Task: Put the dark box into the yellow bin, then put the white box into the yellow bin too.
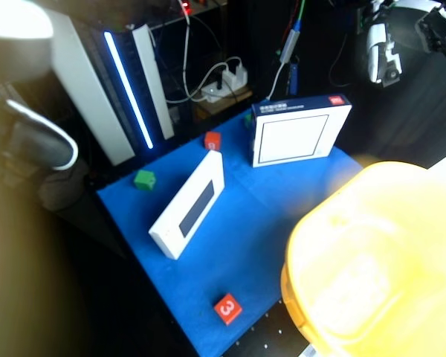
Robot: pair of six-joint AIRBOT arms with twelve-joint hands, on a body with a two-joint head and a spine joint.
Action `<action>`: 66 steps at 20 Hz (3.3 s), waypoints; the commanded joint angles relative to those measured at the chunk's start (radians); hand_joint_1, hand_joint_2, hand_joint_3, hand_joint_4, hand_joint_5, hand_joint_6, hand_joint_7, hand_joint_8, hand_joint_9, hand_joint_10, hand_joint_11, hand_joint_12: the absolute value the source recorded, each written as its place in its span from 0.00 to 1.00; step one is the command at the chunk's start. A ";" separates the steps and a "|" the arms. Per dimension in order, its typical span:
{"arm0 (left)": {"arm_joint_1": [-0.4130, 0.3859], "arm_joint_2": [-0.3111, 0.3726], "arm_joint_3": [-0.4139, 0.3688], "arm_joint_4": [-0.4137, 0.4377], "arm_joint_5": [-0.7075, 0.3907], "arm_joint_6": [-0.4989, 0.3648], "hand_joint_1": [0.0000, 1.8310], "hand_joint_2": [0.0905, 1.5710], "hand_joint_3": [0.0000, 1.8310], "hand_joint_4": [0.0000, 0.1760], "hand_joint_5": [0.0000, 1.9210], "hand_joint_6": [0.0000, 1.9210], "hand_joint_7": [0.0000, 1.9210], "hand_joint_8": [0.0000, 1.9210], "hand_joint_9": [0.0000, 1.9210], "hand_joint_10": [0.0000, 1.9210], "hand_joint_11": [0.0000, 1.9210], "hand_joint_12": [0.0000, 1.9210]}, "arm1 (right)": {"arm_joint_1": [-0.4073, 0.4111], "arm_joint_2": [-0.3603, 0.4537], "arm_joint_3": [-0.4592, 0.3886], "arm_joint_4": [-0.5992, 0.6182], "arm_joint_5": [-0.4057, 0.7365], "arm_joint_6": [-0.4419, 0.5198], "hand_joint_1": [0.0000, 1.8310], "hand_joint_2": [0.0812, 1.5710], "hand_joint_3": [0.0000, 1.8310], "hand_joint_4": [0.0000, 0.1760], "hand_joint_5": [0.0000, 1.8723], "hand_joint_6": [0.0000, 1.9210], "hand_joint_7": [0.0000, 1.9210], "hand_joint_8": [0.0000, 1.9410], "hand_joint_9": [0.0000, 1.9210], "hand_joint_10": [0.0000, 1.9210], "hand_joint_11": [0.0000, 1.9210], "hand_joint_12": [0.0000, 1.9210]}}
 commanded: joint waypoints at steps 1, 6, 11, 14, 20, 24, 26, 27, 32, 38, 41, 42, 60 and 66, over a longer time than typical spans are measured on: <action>-0.010 0.000 0.005 -0.030 -0.122 -0.008 0.14 0.71 0.00 0.00 0.20 0.00 0.16 0.00 0.13 0.01 0.00 0.35 | 0.015 0.000 -0.004 -0.001 0.113 -0.003 0.00 0.65 0.00 0.04 0.16 0.00 0.19 0.00 0.18 0.00 0.12 0.04; -0.008 0.001 0.012 -0.007 -0.122 -0.046 0.13 0.72 0.00 0.00 0.16 0.00 0.15 0.00 0.13 0.00 0.00 0.33 | 0.014 0.000 -0.004 -0.001 0.113 -0.003 0.00 0.66 0.00 0.00 0.16 0.00 0.19 0.00 0.18 0.00 0.13 0.03; -0.007 0.013 0.012 0.100 -0.116 -0.139 0.18 0.59 0.00 0.28 0.06 0.00 0.10 0.00 0.07 0.00 0.00 0.15 | 0.008 0.000 -0.004 -0.001 0.113 -0.003 0.00 0.64 0.00 0.00 0.16 0.00 0.20 0.00 0.20 0.01 0.15 0.03; -0.002 0.037 -0.025 0.155 -0.147 -0.147 0.19 0.54 0.00 0.42 0.04 0.00 0.04 0.00 0.01 0.00 0.00 0.03 | 0.004 0.001 -0.004 -0.001 0.113 -0.003 0.00 0.63 0.00 0.00 0.16 0.00 0.20 0.00 0.20 0.01 0.15 0.03; 0.002 0.091 -0.100 0.291 -0.151 -0.148 0.18 0.49 0.00 0.62 0.00 0.00 0.00 0.00 0.00 0.00 0.00 0.02 | -0.001 0.001 -0.003 -0.001 0.113 -0.003 0.00 0.64 0.00 0.00 0.16 0.00 0.20 0.00 0.21 0.01 0.16 0.03; 0.001 0.096 -0.112 0.369 -0.096 -0.158 0.18 0.49 0.00 0.96 0.00 0.00 0.00 0.00 0.00 0.00 0.00 0.01 | -0.003 0.001 -0.002 -0.001 0.113 -0.003 0.00 0.65 0.00 0.00 0.18 0.01 0.21 0.00 0.21 0.00 0.16 0.02; 0.000 0.095 -0.110 0.402 -0.069 -0.179 0.13 0.47 0.00 1.00 0.00 0.00 0.00 0.00 0.00 0.00 0.02 0.02 | -0.003 0.001 -0.002 0.001 0.113 -0.003 0.00 0.64 0.00 0.00 0.20 0.01 0.22 0.01 0.21 0.00 0.16 0.02; 0.000 0.094 -0.110 0.415 -0.049 -0.179 0.16 0.49 0.00 1.00 0.00 0.00 0.00 0.00 0.00 0.00 0.02 0.01 | -0.003 0.001 -0.002 0.001 0.113 -0.003 0.00 0.65 0.00 0.00 0.20 0.01 0.22 0.00 0.21 0.00 0.16 0.02; 0.000 0.042 -0.073 0.465 0.011 -0.234 0.16 0.51 0.01 0.52 0.00 0.00 0.00 0.00 0.00 0.00 0.02 0.01 | -0.010 0.001 -0.002 0.006 0.113 -0.003 0.03 0.65 0.00 0.00 0.23 0.00 0.22 0.00 0.20 0.00 0.17 0.01; 0.002 0.021 -0.077 0.549 0.071 -0.269 0.28 0.53 0.01 0.70 0.00 0.00 0.00 0.00 0.00 0.00 0.02 0.01 | -0.013 0.002 -0.003 0.007 0.113 -0.003 0.04 0.65 0.00 0.00 0.23 0.00 0.22 0.00 0.21 0.00 0.18 0.01; 0.008 0.022 -0.079 0.557 0.077 -0.274 0.31 0.50 0.00 0.92 0.00 0.00 0.00 0.00 0.00 0.00 0.03 0.02 | -0.014 0.002 -0.003 0.007 0.113 -0.003 0.05 0.63 0.00 0.00 0.24 0.00 0.23 0.00 0.22 0.00 0.19 0.02; 0.008 0.022 -0.077 0.557 0.081 -0.274 0.30 0.49 0.00 0.84 0.00 0.00 0.00 0.00 0.00 0.00 0.03 0.02 | -0.014 0.002 -0.003 0.007 0.113 -0.003 0.05 0.63 0.00 0.00 0.24 0.00 0.23 0.00 0.22 0.00 0.19 0.02; 0.005 -0.034 -0.026 0.557 0.129 -0.274 0.71 0.60 0.00 0.00 0.63 0.17 0.61 0.29 0.57 0.28 0.42 0.64 | -0.014 0.001 -0.006 0.009 0.113 -0.003 0.03 0.66 0.01 0.00 0.24 0.00 0.24 0.00 0.23 0.00 0.21 0.01; 0.005 -0.047 -0.003 0.527 0.149 -0.273 0.77 0.62 0.00 0.00 0.62 0.30 0.67 0.17 0.56 0.51 0.48 0.55 | -0.014 0.002 -0.008 0.009 0.113 -0.003 0.05 0.66 0.00 0.00 0.25 0.00 0.24 0.00 0.23 0.00 0.20 0.01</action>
